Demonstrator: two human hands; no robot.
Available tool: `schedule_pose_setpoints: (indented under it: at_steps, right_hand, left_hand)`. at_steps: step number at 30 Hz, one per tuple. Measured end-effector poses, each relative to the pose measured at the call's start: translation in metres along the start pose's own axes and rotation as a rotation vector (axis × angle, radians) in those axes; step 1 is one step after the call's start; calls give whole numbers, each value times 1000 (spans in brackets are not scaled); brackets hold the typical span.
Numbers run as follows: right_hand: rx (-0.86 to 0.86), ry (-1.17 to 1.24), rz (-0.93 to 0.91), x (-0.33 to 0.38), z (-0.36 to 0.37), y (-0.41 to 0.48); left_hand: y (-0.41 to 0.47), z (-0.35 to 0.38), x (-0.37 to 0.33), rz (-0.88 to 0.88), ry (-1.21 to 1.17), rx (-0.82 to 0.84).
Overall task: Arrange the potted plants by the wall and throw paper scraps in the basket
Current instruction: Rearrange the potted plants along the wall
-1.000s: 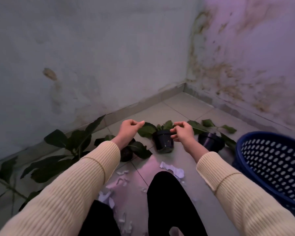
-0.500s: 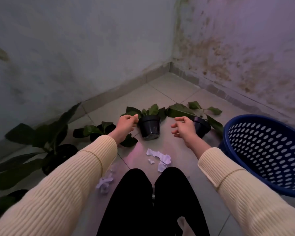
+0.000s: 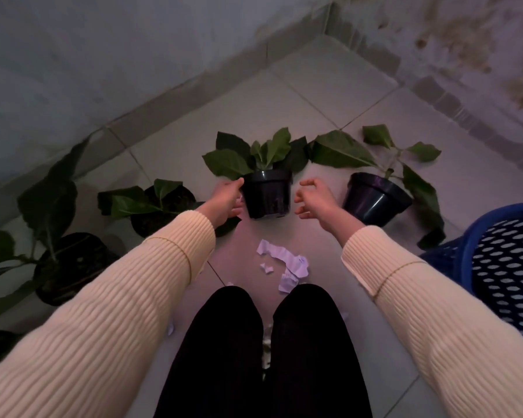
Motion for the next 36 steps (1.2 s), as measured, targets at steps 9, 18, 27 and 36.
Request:
schedule_pose_setpoints:
  at_steps: [9,18,27,36]
  right_hand:
    - [166,-264,-71,15,37,49]
    - [-10,-191,-96,5,31,51]
    - [-86,-216,-174,-16,33,36]
    - [74,-249,-186,-28,51,32]
  left_hand:
    - [50,17,-11,-55,23,-2]
    - [53,24,-2,-8,46,-5]
    - [45,14,10,82,-55,-38]
    - [42,0,26,11,-143,-10]
Point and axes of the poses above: each hand's wrist, its own y-axis towards the middle knuckle, its own z-axis out of the palm, x = y × z, the point moved 3 cm from there along y, towards the middle knuckle, and after that the axes turned 5 degrees about -x, right-handed, at the moved point
